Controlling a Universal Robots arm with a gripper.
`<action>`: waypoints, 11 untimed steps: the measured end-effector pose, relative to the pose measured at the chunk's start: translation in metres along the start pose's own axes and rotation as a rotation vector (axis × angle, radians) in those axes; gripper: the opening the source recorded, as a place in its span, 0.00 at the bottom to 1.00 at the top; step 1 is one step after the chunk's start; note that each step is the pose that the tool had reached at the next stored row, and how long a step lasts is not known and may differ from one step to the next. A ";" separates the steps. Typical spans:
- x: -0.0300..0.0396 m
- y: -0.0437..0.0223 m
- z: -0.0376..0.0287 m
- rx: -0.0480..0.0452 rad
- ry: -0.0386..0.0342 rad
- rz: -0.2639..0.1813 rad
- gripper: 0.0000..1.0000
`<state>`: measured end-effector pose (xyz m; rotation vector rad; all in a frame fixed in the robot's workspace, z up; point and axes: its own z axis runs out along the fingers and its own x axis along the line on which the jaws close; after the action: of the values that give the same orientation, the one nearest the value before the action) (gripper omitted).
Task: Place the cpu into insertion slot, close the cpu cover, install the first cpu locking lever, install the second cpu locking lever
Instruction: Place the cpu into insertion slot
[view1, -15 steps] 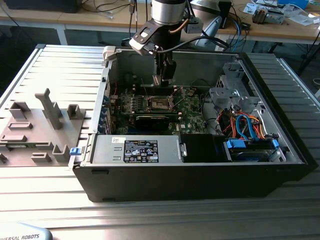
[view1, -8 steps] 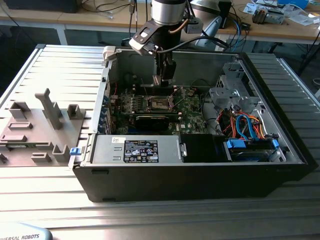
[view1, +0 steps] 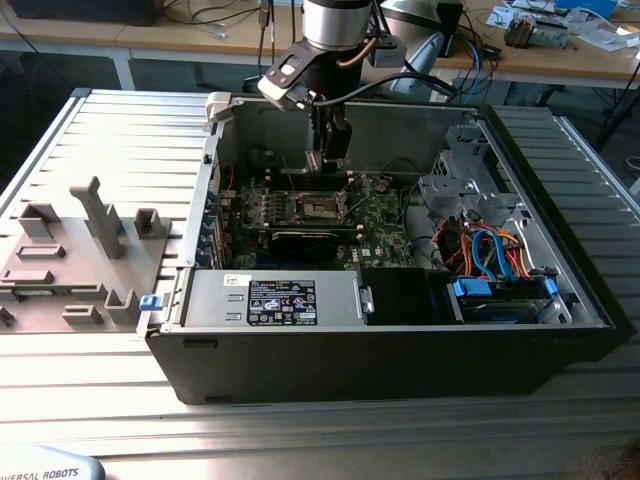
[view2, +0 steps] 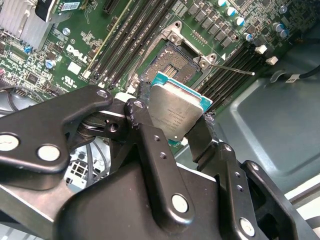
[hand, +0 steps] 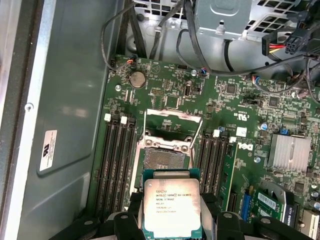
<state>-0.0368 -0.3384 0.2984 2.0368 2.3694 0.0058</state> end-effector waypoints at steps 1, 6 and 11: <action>0.0000 0.0000 0.0001 0.0000 0.0001 0.001 0.54; 0.0000 0.0000 0.0003 0.0000 -0.0001 0.004 0.54; 0.0000 0.0000 0.0004 0.0001 -0.0001 0.008 0.54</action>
<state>-0.0368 -0.3384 0.2980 2.0462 2.3612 0.0057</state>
